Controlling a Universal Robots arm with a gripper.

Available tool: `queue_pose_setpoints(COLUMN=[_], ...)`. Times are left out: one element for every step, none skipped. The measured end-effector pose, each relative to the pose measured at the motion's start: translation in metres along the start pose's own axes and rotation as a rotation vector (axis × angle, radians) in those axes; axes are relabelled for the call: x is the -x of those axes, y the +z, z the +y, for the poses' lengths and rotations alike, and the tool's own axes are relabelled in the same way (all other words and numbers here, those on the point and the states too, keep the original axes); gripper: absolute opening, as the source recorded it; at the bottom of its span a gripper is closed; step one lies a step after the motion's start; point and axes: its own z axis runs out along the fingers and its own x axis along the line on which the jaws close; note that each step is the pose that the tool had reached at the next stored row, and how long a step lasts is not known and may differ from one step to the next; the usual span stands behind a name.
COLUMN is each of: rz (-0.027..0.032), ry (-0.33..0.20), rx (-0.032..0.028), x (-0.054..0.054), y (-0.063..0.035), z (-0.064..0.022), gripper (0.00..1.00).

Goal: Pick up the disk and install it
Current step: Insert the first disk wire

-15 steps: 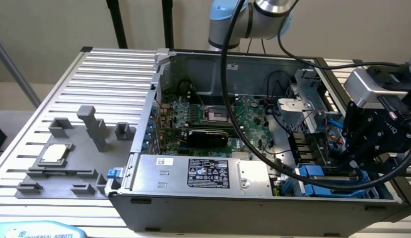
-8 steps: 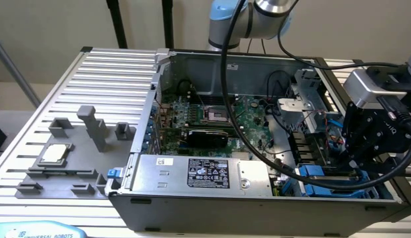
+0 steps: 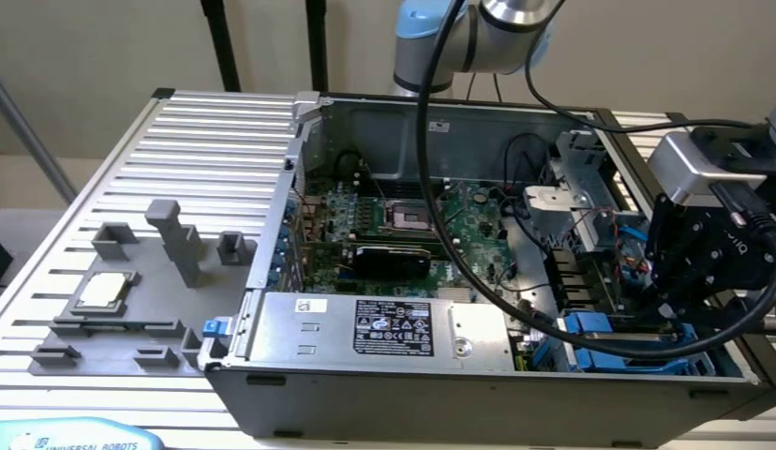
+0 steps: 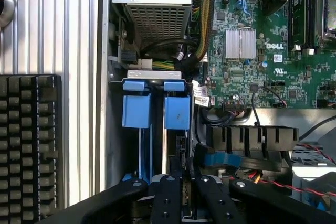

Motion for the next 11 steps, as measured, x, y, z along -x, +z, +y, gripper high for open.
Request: queue_pose_setpoints(rz=[0.0000, 0.0000, -0.0001, -0.0001, 0.0000, 0.0002, 0.0008, 0.0011, 0.0011, 0.0009, 0.0006], ry=[0.001, 0.002, 0.002, 0.003, 0.003, 0.003, 0.004, 0.004, 0.004, 0.004, 0.004], rx=[0.0000, 0.0000, 0.0000, 0.0000, 0.0000, -0.0001, -0.0001, -0.0001, -0.0001, 0.0000, 0.0000], x=[0.0000, 0.0001, 0.0001, 0.0000, 0.0001, 0.0001, 0.0001, 0.0002, 0.0003, 0.0003, 0.0002], y=[0.0003, 0.0007, 0.0012, 0.0019, 0.0026, 0.0034, 0.0037, 0.0041, 0.0042, 0.0044, 0.0046], z=[-0.0001, -0.0002, -0.0002, -0.0003, -0.0004, -0.0004, -0.0005, -0.0005, -0.0005, -0.0005, -0.0005], gripper=[0.16, 0.16, 0.16, 0.16, 0.16, 0.16, 0.16, 0.16, 0.16, 0.16, 0.16])
